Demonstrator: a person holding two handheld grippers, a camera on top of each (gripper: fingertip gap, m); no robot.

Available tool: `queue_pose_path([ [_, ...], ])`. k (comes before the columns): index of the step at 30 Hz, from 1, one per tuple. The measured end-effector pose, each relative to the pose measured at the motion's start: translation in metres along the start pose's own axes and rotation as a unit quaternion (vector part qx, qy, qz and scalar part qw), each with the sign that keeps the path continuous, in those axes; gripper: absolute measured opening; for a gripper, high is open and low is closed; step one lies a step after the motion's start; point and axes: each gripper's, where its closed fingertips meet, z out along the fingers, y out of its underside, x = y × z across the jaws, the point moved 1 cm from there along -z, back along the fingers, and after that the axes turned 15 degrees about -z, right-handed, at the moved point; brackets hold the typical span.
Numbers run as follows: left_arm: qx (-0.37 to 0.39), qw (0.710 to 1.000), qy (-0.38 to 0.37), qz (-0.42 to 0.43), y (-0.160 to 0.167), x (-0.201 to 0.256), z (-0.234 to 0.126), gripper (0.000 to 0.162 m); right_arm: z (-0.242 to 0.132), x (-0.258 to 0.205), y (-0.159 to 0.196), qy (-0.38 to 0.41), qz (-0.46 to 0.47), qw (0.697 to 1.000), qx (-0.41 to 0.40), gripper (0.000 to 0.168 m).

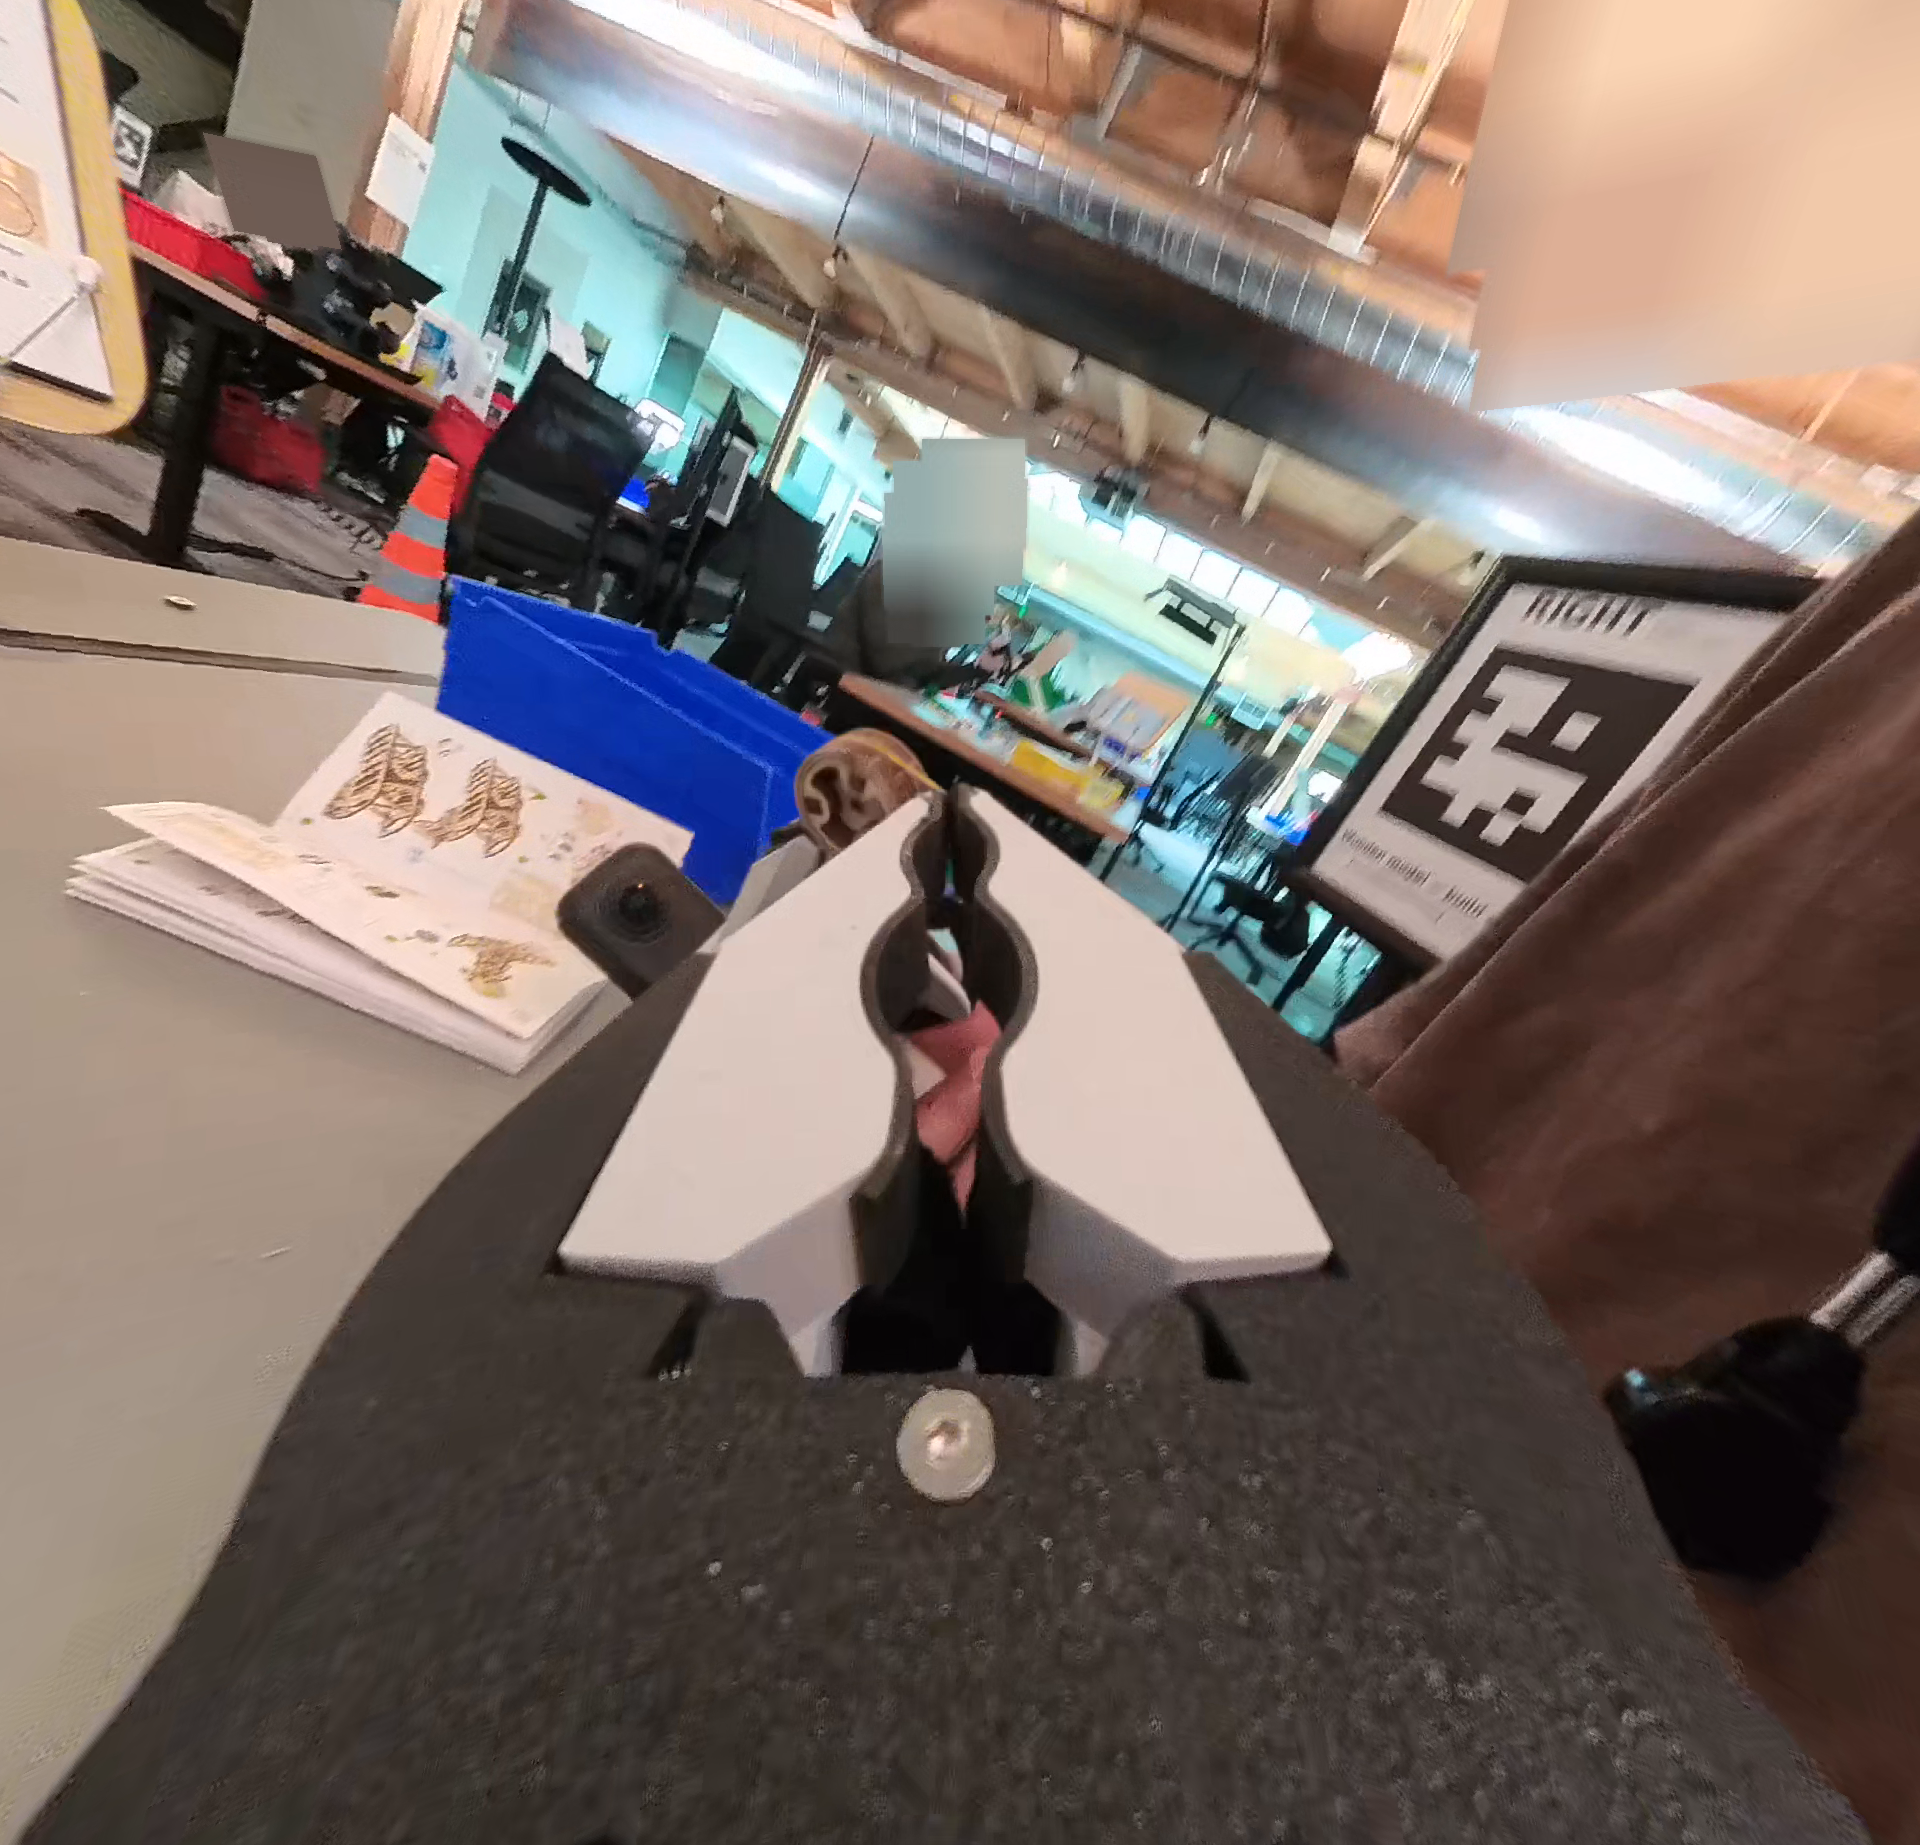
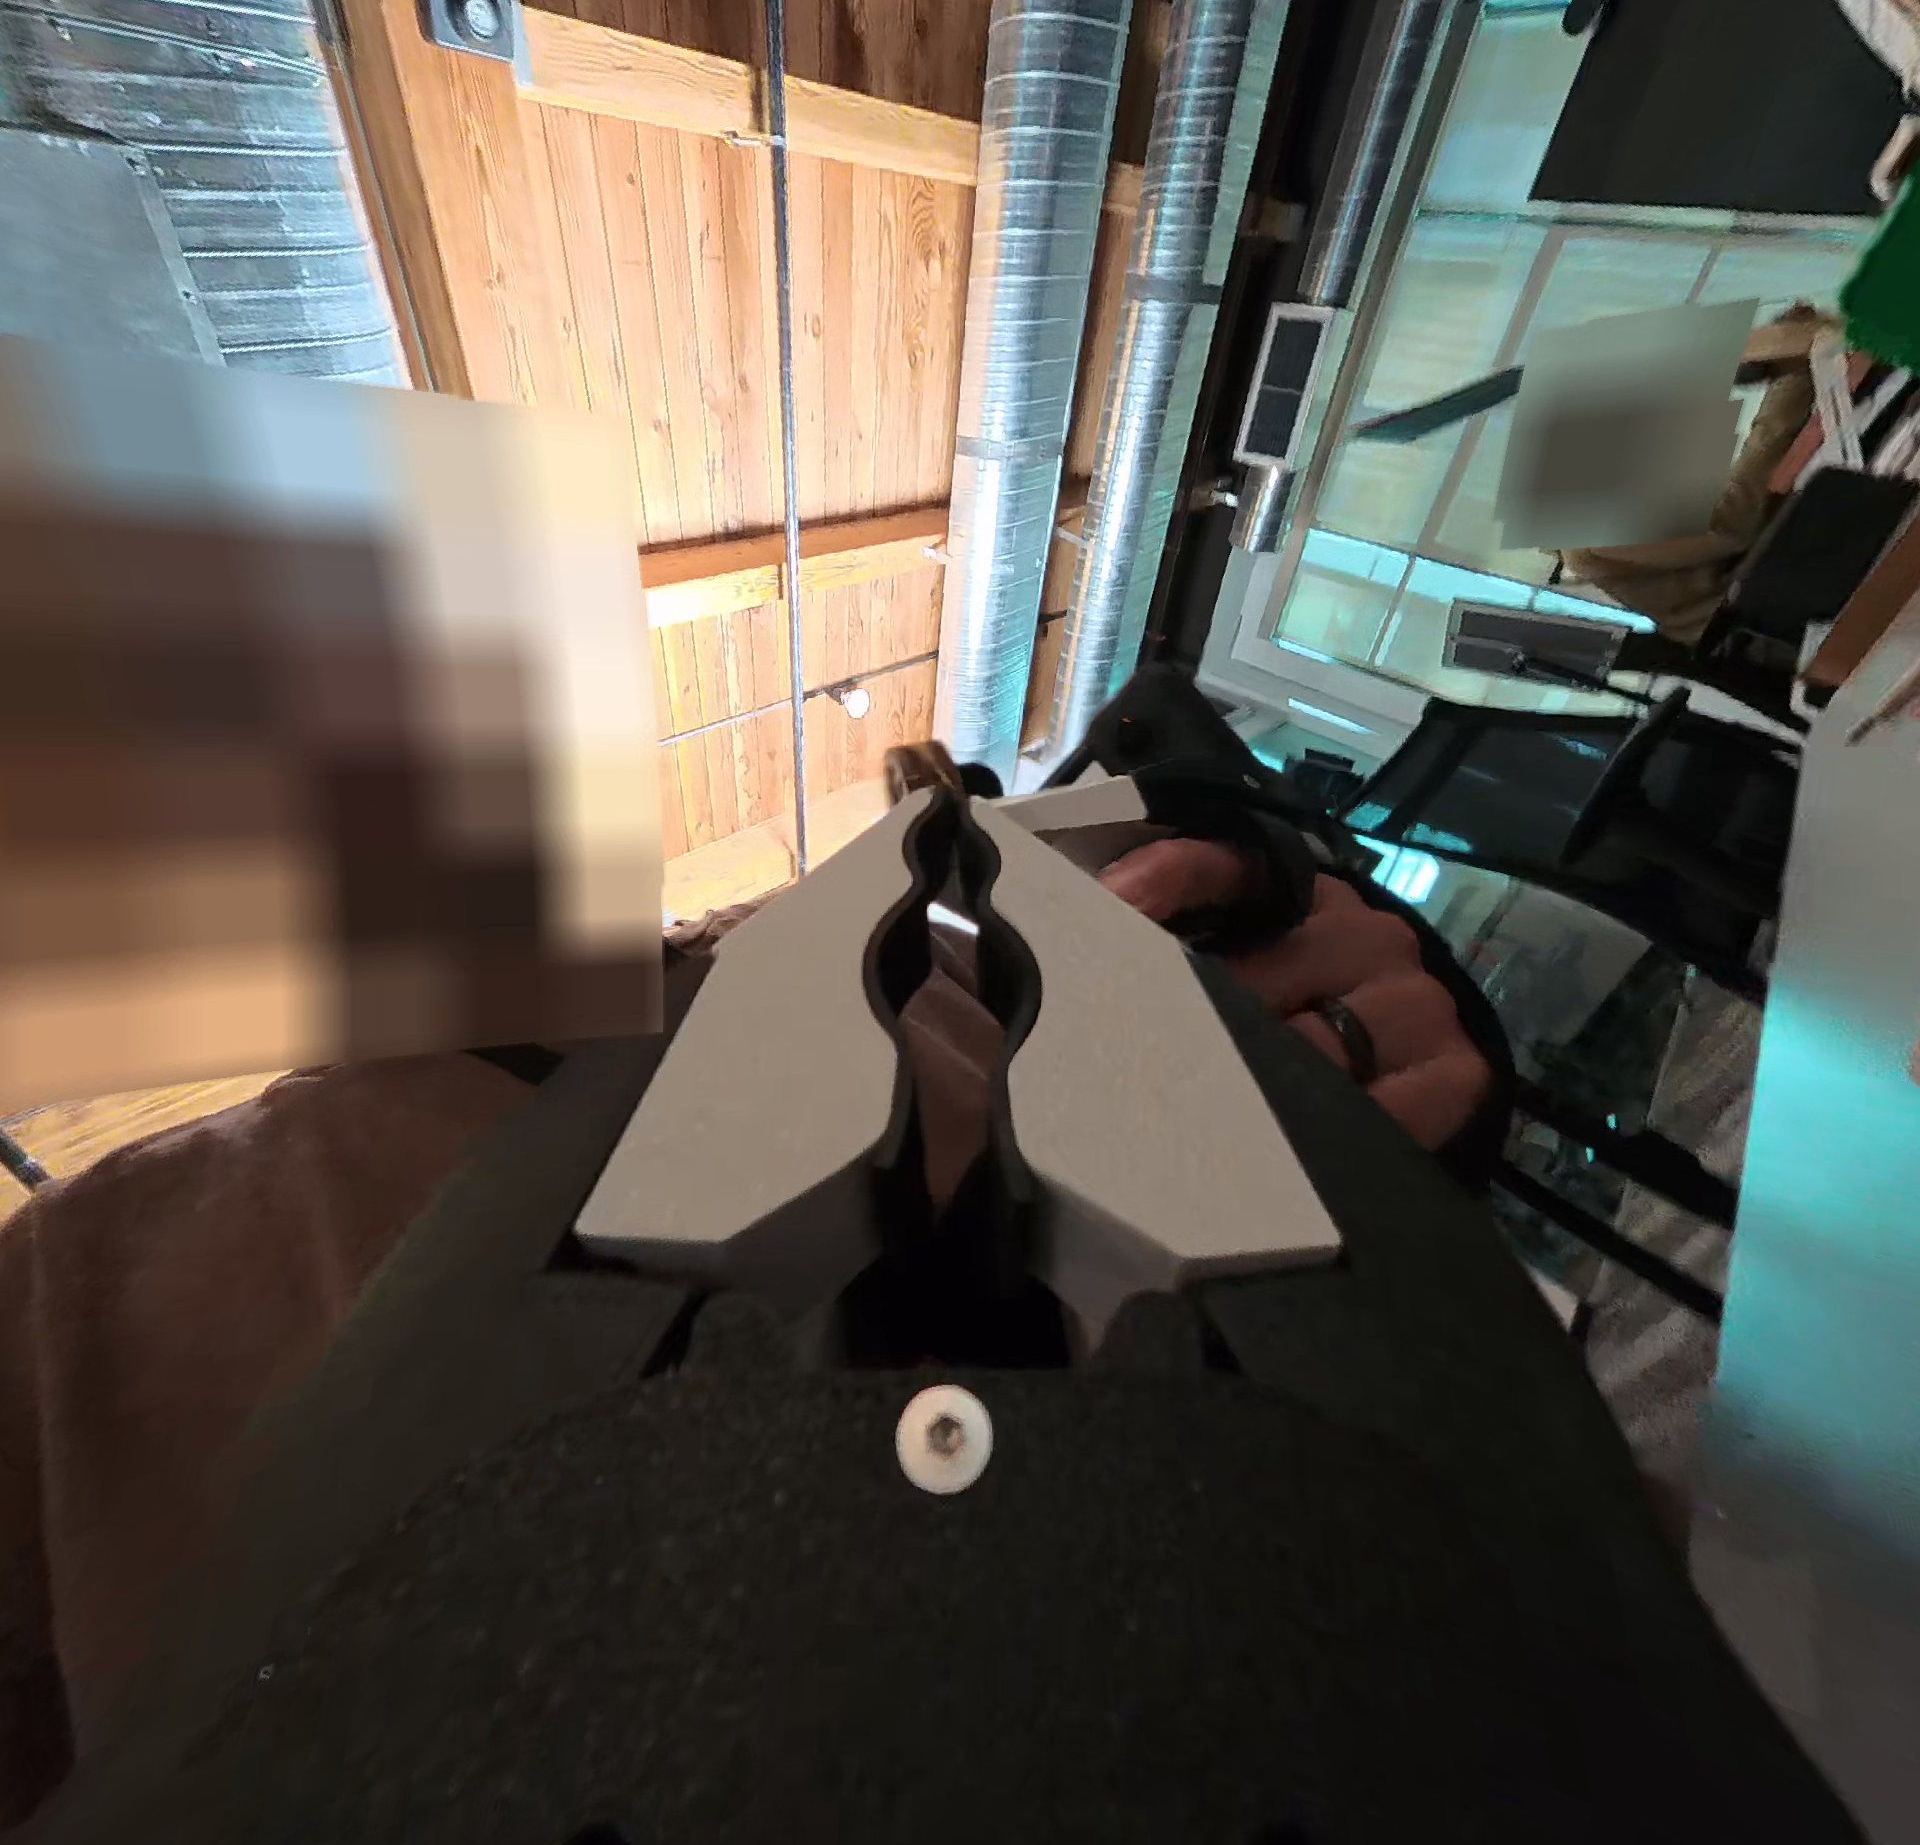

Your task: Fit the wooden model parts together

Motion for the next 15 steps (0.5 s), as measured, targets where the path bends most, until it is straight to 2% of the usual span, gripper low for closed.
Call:
queue_pose_path([
  [5,0.004,1.000,0.008,-0.004,-0.002,0.003,0.000,0.000,0.004,-0.009,-0.005,0.000,-0.019,0.999,0.044,0.000],
  [10,-0.007,1.000,-0.009,0.004,-0.001,-0.002,-0.002,0.000,0.000,-0.001,-0.003,0.050,-0.041,0.997,0.046,0.001],
  [13,0.003,1.000,0.001,-0.007,-0.007,0.001,-0.004,0.000,-0.006,0.002,-0.006,0.104,-0.102,0.989,0.032,0.005],
  [15,0.006,1.000,0.006,-0.012,-0.010,0.003,-0.005,0.000,-0.013,0.001,-0.010,0.136,-0.165,0.977,0.011,0.013],
])
